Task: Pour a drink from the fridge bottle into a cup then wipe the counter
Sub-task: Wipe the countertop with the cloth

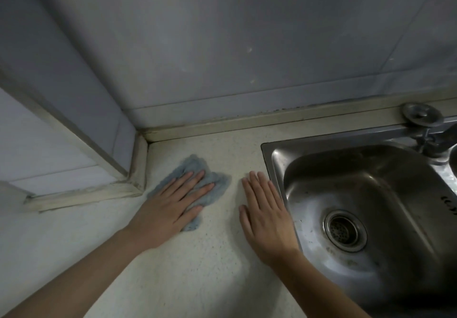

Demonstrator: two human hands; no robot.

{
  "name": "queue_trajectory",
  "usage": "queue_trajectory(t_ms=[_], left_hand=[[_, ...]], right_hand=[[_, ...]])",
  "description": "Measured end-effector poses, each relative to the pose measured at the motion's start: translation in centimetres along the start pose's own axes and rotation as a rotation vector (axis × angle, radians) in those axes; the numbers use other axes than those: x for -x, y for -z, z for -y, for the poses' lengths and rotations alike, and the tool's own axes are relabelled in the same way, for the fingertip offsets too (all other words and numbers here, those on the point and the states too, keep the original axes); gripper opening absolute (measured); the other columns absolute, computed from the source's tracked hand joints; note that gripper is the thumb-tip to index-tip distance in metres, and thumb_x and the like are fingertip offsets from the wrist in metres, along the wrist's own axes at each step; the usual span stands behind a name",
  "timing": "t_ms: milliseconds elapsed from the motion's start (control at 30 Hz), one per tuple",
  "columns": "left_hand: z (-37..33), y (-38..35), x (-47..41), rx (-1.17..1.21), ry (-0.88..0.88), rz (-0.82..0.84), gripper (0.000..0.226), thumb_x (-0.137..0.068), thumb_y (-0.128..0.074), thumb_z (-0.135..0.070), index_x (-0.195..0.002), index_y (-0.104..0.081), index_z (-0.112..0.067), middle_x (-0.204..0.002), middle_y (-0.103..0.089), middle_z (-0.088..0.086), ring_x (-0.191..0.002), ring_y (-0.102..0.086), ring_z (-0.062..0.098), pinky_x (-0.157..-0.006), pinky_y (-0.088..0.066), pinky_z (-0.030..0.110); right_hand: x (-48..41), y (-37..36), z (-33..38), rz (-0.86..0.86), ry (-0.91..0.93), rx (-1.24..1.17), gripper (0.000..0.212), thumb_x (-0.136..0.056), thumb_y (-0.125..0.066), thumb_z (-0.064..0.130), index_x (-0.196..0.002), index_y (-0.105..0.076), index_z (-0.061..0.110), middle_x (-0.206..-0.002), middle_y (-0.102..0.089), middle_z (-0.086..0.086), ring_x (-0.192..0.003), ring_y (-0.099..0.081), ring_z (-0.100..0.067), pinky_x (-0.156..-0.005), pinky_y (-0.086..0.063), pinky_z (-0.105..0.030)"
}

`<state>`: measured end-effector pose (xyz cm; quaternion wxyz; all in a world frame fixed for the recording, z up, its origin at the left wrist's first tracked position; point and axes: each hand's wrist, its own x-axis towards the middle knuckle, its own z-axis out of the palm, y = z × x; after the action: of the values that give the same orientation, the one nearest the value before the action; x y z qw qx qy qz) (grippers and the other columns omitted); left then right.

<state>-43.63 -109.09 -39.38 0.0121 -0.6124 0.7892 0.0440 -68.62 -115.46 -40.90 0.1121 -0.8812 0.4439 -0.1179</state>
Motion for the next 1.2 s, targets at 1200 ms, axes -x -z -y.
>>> queue_trajectory(t_ms=[1200], left_hand=[[-8.8, -2.4, 15.0, 0.033, 0.189, -0.059, 0.054, -0.103, -0.025, -0.049, -0.156, -0.017, -0.038, -0.165, -0.011, -0.010, -0.153, -0.008, 0.017, -0.120, -0.010, 0.042]], right_hand=[[6.8, 0.7, 2.2, -0.024, 0.008, 0.107, 0.056, -0.100, -0.020, 0.039, -0.151, -0.020, 0.015, -0.159, -0.018, -0.009, -0.147, -0.010, -0.025, -0.119, -0.015, -0.046]])
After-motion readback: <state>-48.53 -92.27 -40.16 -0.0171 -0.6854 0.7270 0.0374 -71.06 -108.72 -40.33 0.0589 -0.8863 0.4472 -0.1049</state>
